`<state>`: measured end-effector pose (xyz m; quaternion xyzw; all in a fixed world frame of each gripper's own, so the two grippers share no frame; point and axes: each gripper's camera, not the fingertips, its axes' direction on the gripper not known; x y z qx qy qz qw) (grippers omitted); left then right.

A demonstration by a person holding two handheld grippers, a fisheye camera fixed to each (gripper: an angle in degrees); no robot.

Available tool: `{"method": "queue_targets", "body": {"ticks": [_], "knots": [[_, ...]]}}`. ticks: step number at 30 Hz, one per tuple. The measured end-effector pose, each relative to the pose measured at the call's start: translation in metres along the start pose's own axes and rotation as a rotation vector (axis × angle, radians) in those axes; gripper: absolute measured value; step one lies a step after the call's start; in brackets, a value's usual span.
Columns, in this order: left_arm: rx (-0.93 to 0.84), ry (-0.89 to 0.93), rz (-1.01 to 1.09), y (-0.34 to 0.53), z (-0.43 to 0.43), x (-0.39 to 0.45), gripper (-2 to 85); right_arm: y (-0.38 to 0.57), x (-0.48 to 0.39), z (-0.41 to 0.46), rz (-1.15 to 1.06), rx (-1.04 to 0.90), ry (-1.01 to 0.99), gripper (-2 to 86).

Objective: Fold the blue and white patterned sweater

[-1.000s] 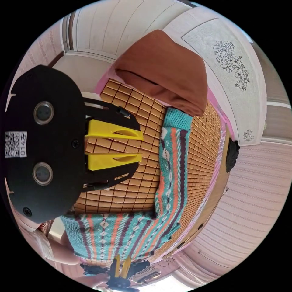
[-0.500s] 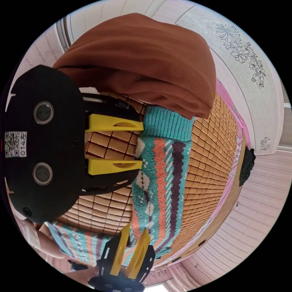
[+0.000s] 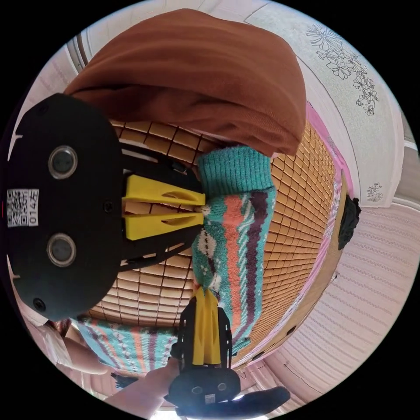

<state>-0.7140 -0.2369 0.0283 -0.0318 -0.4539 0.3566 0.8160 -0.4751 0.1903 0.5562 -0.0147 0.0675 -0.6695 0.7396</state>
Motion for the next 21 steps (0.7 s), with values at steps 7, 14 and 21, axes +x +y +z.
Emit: {"method": "queue_targets", "body": {"ticks": [7, 14, 21], "knots": [[0.150, -0.109, 0.128, -0.016, -0.070, 0.062, -0.6, 0.055, 0.023, -0.035, 0.069, 0.098, 0.010, 0.9], [0.344, -0.077, 0.388, -0.038, -0.160, 0.187, -0.6, 0.170, 0.078, -0.074, 0.273, 0.219, -0.060, 0.8], [0.481, 0.390, 0.884, 0.014, -0.219, 0.376, 2.7, 0.405, 0.103, -0.101, 0.615, 0.506, -0.184, 3.2]]}}
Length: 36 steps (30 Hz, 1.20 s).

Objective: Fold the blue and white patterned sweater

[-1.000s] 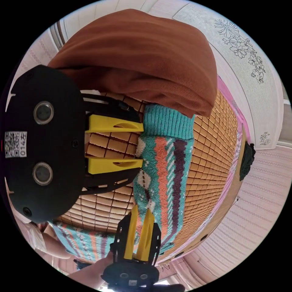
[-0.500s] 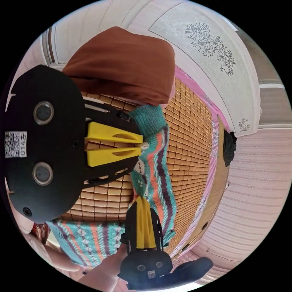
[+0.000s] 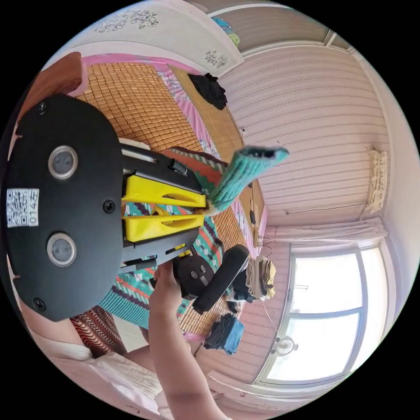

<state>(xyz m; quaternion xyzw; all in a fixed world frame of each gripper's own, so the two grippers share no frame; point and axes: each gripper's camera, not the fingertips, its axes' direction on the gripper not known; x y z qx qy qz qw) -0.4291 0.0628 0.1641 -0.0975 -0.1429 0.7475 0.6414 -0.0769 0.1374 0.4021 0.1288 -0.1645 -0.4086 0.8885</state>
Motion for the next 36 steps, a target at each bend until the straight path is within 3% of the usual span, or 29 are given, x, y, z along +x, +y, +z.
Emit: {"method": "queue_targets", "body": {"ticks": [3, 7, 10, 14, 20, 24, 31, 36], "knots": [[-0.063, 0.232, -0.002, 0.000, 0.037, 0.040, 4.6, 0.086, 0.057, -0.037, 0.156, -0.047, 0.085, 6.7], [-0.204, 0.225, -0.069, 0.019, 0.073, 0.044, 5.2, 0.169, 0.112, -0.071, 0.337, -0.121, 0.155, 10.0], [-0.328, 0.159, -0.166, 0.028, 0.096, 0.019, 5.4, 0.206, 0.141, -0.088, 0.428, -0.103, 0.186, 10.5], [-0.486, -0.083, -0.211, 0.015, 0.123, -0.008, 6.2, 0.210, 0.167, -0.083, 0.465, -0.069, 0.179, 10.9], [-0.697, -0.238, -0.155, -0.012, 0.176, -0.002, 7.1, 0.203, 0.174, -0.037, 0.392, -0.229, 0.234, 10.5], [-0.707, -0.336, -0.001, -0.036, 0.189, 0.030, 6.3, 0.219, 0.170, -0.041, 0.337, -0.181, 0.284, 10.3], [-0.741, -0.288, -0.036, -0.080, 0.185, 0.037, 5.5, 0.238, 0.175, -0.051, 0.333, -0.158, 0.266, 9.9], [-0.673, -0.281, 0.027, -0.140, 0.150, 0.069, 4.9, 0.259, 0.172, -0.073, 0.362, -0.130, 0.293, 8.1]]}}
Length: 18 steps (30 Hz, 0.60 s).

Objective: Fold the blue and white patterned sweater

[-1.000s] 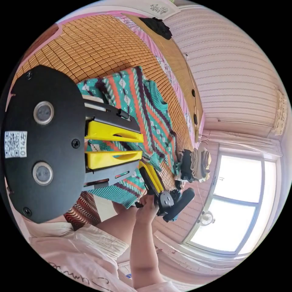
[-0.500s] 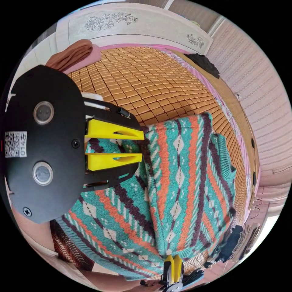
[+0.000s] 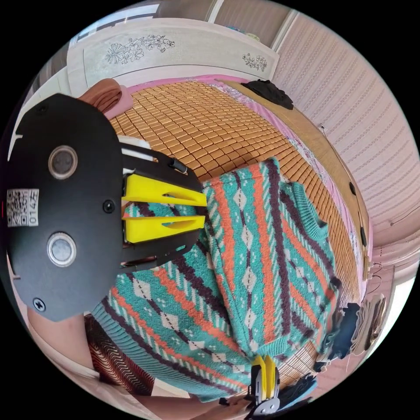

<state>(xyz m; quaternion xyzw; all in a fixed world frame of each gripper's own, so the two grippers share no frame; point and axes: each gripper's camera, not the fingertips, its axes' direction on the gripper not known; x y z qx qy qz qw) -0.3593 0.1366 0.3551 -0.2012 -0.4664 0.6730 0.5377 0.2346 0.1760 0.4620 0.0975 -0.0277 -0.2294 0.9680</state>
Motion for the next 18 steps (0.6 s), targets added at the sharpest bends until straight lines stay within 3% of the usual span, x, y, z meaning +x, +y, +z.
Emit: {"method": "queue_targets", "body": {"ticks": [11, 18], "knots": [[0.152, -0.059, 0.225, -0.101, -0.124, 0.083, 6.5, 0.070, 0.066, -0.059, 0.048, 0.138, 0.104, 10.4], [0.182, 0.082, 0.358, -0.190, -0.141, 0.158, 7.7, 0.101, 0.145, -0.084, 0.162, 0.241, 0.277, 11.3]]}}
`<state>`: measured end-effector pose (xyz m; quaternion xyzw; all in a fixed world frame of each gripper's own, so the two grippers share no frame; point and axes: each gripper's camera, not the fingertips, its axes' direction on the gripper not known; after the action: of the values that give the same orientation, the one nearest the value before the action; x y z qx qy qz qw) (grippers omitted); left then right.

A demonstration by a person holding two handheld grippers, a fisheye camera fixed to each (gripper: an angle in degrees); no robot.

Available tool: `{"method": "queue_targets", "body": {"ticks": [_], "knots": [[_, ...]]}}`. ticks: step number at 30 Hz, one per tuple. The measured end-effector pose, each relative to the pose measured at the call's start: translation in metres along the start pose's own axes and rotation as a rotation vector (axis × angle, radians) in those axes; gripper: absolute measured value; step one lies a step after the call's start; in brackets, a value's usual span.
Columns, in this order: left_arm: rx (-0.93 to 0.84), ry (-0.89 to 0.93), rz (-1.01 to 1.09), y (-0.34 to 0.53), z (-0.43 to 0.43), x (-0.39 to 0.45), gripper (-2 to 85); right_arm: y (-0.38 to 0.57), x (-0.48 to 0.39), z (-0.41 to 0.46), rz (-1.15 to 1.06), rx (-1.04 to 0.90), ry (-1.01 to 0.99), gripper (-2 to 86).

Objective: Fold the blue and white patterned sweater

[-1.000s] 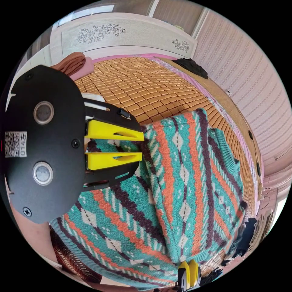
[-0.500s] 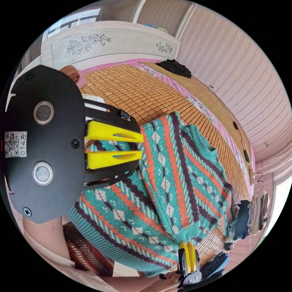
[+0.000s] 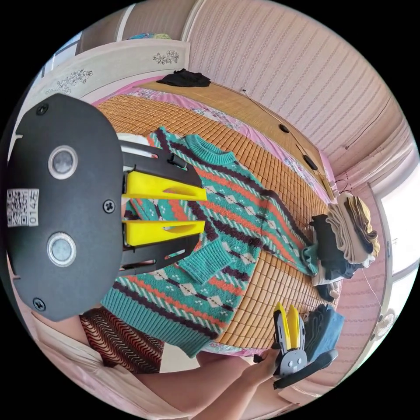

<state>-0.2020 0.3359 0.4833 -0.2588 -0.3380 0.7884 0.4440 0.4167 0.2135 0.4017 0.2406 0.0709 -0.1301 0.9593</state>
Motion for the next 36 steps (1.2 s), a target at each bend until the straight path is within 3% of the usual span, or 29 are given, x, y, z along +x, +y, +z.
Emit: {"method": "queue_targets", "body": {"ticks": [8, 18, 21, 29, 36], "knots": [[-0.033, 0.130, 0.134, -0.131, 0.049, 0.033, 8.1, -0.008, 0.072, 0.018, 0.125, 0.099, 0.092, 11.8], [-0.111, 0.228, 0.061, -0.232, 0.134, 0.028, 8.0, -0.080, 0.058, 0.075, -0.146, 0.090, 0.159, 11.4], [-0.118, 0.217, 0.052, -0.231, 0.151, 0.031, 6.5, -0.099, 0.060, 0.105, -0.182, -0.045, 0.158, 10.1], [-0.086, 0.192, 0.100, -0.208, 0.159, 0.029, 3.6, -0.117, 0.064, 0.103, -0.179, -0.089, 0.080, 3.3], [-0.029, 0.297, -0.026, -0.160, 0.159, -0.001, 1.3, -0.121, 0.048, 0.037, -0.231, 0.074, 0.089, 1.0]]}}
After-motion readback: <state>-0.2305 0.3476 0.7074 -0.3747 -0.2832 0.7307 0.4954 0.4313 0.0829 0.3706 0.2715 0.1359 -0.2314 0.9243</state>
